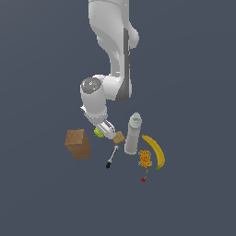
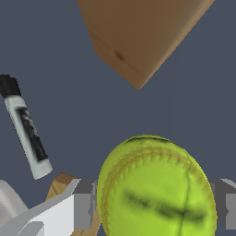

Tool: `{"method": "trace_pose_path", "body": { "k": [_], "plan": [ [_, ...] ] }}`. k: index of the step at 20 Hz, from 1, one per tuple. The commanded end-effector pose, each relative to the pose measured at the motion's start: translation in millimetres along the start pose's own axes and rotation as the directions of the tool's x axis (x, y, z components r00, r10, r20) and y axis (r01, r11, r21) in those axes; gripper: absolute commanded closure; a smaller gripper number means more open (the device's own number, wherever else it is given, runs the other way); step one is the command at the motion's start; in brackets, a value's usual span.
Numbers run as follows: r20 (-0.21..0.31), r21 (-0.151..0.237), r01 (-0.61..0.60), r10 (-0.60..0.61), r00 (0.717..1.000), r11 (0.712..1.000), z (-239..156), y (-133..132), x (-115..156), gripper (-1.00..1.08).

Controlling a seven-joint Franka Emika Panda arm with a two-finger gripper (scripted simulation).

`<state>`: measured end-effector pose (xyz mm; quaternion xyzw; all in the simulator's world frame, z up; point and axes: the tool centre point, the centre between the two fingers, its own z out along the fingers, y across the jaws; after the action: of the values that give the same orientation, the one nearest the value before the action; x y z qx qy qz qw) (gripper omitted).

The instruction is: Pick up a designated object from a clutter of objects.

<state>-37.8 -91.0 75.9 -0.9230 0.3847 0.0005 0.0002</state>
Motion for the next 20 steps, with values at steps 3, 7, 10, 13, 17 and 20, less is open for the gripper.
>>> {"method": "trace_pose_path", "body": {
  "k": [3,7,10,13,17,20],
  "plan": [
    [-0.002,0.001,0.000,0.000,1.000,1.000,-29.8,-7.9,-12.3,1.08],
    [-0.002,0.000,0.000,0.000,1.000,1.000,-63.5,-16.3,-26.7,1.08],
    [-0.003,-0.001,-0.001,0.001,1.000,1.000,-92.2,-23.5,-38.8,1.08],
    [-0.004,-0.002,-0.001,0.001,1.000,1.000,-122.8,-31.2,-51.6,1.08],
    [-0.004,-0.002,-0.001,0.001,1.000,1.000,-162.7,-41.5,-68.3,1.08],
    [-0.005,-0.003,-0.001,0.001,1.000,1.000,-192.0,-49.3,-80.5,1.08]
  ]
}}
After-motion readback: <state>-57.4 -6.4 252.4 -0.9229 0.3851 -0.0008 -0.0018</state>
